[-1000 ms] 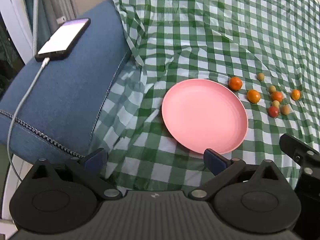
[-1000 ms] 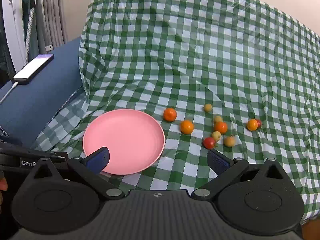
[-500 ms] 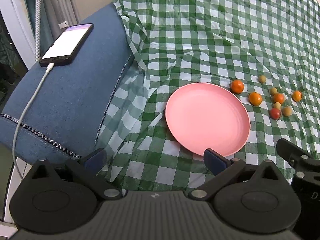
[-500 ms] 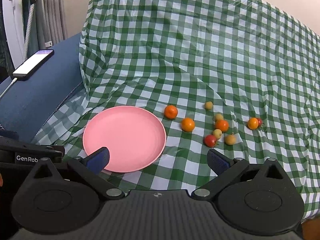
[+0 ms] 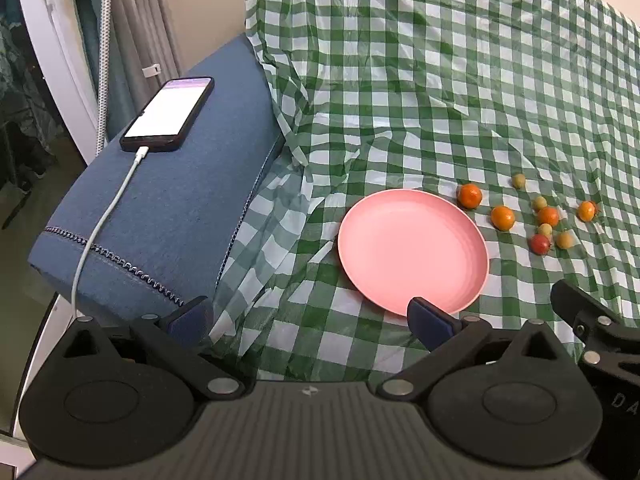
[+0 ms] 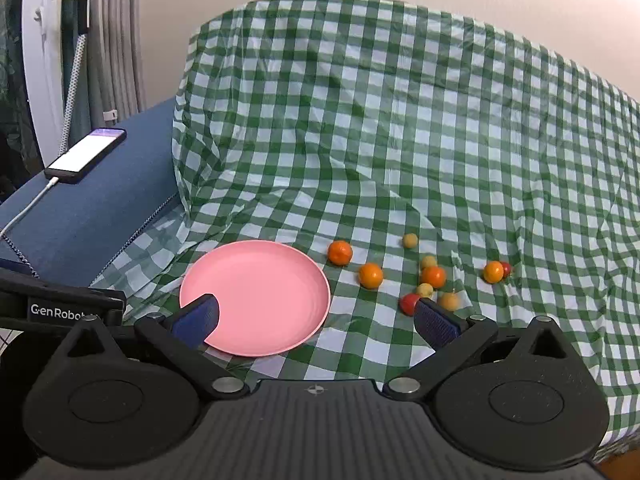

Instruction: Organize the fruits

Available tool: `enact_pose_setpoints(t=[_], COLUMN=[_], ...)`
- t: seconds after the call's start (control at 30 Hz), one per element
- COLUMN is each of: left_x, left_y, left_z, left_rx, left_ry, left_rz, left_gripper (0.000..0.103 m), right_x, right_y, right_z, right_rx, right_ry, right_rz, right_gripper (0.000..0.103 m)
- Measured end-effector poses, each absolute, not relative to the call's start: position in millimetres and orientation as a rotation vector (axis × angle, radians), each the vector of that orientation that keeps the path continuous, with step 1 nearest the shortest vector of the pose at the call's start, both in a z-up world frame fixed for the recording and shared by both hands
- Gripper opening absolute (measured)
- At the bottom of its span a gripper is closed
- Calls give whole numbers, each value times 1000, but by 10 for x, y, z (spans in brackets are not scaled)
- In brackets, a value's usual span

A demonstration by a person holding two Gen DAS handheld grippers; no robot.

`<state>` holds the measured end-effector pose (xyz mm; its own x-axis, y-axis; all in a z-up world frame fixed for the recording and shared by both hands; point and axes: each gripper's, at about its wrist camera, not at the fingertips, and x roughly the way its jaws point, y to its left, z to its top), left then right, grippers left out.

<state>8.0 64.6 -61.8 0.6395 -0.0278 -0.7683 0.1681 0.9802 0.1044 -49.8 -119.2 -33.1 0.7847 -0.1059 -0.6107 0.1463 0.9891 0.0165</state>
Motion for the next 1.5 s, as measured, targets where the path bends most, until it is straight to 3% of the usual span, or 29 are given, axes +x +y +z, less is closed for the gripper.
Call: enact_pose_setpoints(t=[1.5], left_x=[-277], left_y=[590], left_z=[-486], left_rx=[216], left_ry=[830], left_rz=[-140], left_gripper=[103], right_x=[-792], right_y=[-1179], right_z=[-252], right_rx=[63], right_ry=[617], right_rz=[-156], right_gripper=[103])
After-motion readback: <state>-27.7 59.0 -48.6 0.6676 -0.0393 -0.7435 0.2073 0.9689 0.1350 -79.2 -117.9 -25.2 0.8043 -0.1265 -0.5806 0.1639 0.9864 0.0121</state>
